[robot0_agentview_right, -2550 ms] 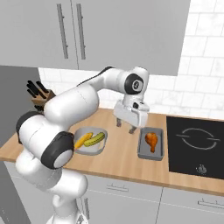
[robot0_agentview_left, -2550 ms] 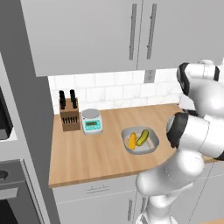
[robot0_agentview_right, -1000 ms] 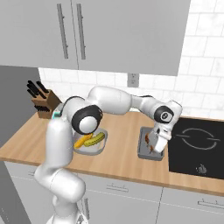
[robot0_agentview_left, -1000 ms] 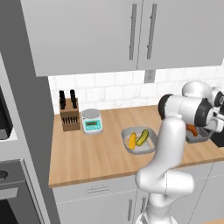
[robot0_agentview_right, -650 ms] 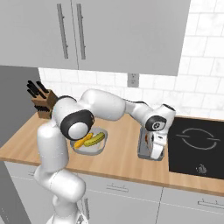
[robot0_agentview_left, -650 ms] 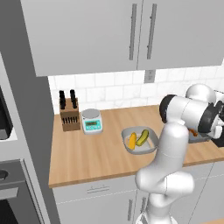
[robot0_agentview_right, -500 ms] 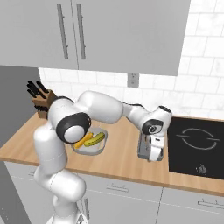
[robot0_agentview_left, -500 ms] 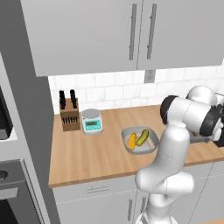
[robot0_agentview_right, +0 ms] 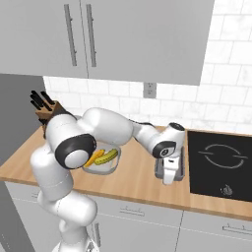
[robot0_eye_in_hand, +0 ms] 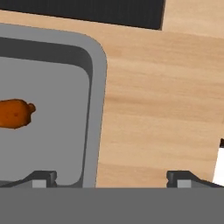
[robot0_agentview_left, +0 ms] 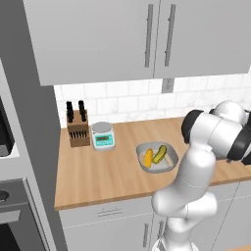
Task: Take the meat container that has the chicken drumstick and place it on the second highest rack of the freezer. Then take the vegetable container that has the cucumber and corn and place it on the highest rack of the freezer.
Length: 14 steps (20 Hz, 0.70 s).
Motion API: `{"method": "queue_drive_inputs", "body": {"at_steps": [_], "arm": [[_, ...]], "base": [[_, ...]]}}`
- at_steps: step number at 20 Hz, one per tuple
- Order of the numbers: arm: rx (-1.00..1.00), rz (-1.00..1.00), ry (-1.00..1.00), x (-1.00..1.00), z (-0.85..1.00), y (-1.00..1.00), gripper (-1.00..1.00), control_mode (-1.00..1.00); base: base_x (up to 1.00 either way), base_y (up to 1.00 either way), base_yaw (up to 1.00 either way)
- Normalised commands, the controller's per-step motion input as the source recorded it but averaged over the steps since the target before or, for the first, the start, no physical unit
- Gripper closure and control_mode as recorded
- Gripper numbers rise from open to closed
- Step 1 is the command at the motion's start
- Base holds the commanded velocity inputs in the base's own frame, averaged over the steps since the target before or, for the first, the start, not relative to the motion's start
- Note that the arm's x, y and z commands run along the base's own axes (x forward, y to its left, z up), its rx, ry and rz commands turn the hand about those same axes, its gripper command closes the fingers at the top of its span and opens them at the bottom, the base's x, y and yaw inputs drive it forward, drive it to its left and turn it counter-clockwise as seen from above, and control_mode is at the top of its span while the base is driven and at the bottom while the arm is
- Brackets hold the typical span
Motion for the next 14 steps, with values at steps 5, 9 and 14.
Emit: {"method": "queue_drive_inputs", "body": {"at_steps": [5, 9, 14], "arm": [[0.0, -0.01, -0.04, 0.19, 0.0, 0.0, -1.0, -1.0], [0.0, -0.02, -0.01, 0.23, -0.08, -0.02, -1.0, -1.0], [-0.02, 0.0, 0.0, 0.12, -0.37, -0.01, -1.0, -1.0]], "base": [[0.0, 0.0, 0.0], [0.0, 0.0, 0.0], [0.0, 0.0, 0.0]]}}
